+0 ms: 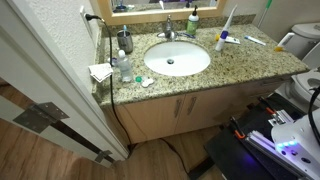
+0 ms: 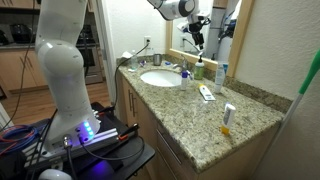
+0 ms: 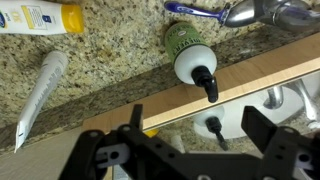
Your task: Move the pump bottle forwards
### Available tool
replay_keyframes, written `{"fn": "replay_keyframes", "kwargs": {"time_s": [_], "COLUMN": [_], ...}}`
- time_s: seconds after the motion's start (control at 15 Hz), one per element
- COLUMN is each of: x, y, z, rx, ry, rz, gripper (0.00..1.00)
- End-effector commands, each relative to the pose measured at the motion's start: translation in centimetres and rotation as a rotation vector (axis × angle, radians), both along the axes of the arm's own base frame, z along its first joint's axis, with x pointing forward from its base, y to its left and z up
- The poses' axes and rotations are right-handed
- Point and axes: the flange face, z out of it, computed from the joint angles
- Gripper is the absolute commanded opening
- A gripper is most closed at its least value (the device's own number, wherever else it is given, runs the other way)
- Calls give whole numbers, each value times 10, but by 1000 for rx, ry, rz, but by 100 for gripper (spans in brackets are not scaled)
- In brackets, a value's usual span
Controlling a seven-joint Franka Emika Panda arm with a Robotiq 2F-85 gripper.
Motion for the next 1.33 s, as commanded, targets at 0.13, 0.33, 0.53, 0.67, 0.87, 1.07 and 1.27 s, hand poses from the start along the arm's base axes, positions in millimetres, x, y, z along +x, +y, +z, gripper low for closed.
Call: {"fn": "replay_keyframes", "kwargs": {"time_s": [0.13,0.33,0.53,0.67,0.87,1.07,1.27], "x": [7,15,25,33,45,38,43], "y": [-17,-23,-22,-16,-11,-10,-16], "z": [-22,-28,-36,-42,-51,-50,-61], "rx": [30,69,80,72,62,74,24], "ry": [86,92,75,48,33,48,57], "rz": [86,131,145,118,59,70,51], "gripper": [100,100,100,100,100,100,100]}}
